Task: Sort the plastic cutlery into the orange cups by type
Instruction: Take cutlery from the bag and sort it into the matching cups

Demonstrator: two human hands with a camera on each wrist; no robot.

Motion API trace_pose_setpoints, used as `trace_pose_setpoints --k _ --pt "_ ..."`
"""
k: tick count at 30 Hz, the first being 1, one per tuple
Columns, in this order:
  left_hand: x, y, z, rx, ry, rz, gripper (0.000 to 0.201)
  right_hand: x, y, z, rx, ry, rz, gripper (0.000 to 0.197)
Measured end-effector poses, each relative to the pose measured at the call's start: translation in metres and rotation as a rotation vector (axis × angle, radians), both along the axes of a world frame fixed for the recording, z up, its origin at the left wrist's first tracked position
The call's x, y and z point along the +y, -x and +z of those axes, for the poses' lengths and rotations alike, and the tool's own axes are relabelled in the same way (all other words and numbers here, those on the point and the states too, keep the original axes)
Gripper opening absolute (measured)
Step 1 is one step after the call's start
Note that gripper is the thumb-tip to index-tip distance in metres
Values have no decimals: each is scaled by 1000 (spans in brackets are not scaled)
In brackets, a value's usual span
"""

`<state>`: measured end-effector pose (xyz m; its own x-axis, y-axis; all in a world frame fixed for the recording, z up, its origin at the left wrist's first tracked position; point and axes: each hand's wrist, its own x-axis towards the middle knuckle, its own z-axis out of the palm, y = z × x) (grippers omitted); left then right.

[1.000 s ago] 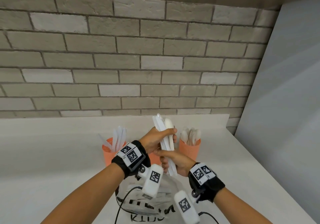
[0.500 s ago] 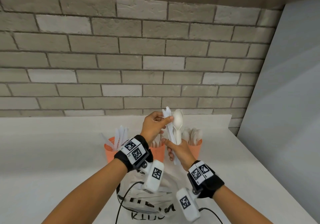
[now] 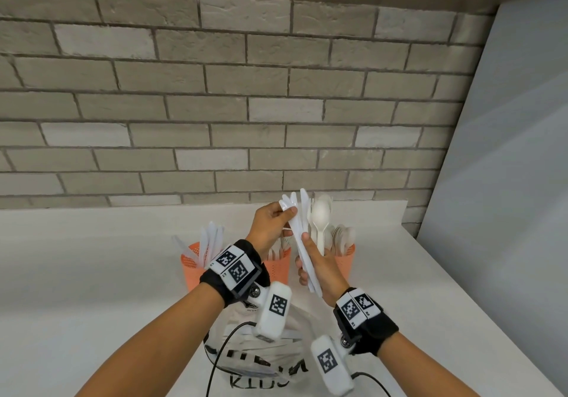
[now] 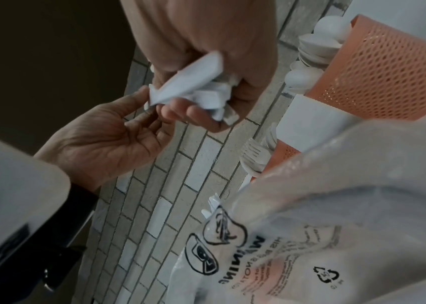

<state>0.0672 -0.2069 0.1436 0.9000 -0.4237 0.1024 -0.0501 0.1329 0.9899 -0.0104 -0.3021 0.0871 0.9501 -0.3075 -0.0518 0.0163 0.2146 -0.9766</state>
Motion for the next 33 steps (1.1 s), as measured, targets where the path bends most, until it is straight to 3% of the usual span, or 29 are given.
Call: trace_pose_setpoints --k 4,13,19,24,28,33 --pt "2 4 -3 -38 -100 -46 18 0 -2 -1 -10 33 -10 36" --pt "25 -2 6 -4 -87 -42 10 -3 -6 -9 11 53 4 39" --pt "66 -29 16 -43 -60 114 11 -4 -7 -13 85 30 -8 31" --pt "106 -59 18 -198 -148 295 15 -3 -9 -11 86 2 53 29" --pt "131 -77 8 -347 -258 349 15 2 -13 -6 89 7 129 31" --pt "145 -92 -21 -346 -382 387 17 8 -15 -2 100 9 207 30"
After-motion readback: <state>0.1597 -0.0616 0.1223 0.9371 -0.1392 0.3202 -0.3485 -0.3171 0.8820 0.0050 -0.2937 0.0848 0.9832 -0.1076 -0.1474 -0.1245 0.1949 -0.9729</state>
